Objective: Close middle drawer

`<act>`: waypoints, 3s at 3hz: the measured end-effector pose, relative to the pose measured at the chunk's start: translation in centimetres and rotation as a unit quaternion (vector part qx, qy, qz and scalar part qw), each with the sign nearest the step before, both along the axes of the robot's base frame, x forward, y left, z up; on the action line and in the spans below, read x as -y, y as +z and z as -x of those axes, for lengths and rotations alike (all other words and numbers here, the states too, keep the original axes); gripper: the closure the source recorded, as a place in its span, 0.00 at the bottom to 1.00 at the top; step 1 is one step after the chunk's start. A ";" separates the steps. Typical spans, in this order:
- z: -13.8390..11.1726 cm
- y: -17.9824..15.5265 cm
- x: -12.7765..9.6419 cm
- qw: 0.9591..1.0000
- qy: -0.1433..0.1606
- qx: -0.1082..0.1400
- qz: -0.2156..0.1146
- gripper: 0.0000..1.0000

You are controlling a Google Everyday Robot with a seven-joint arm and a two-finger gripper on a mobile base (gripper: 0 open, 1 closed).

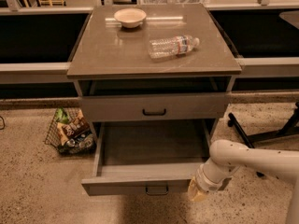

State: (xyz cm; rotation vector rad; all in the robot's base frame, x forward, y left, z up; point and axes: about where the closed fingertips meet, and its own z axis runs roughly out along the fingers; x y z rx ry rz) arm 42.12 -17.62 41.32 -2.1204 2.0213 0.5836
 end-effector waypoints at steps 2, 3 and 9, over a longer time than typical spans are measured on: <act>-3.6 -0.6 1.1 0.999 -0.011 0.051 0.008 0.57; -5.2 -0.6 1.3 0.998 -0.011 0.065 -0.002 0.35; -13.5 -1.8 2.5 0.994 -0.006 0.103 0.036 0.47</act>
Offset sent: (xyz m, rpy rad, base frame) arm 0.0679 -0.0163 -0.0010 -0.0231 -0.1869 -0.0281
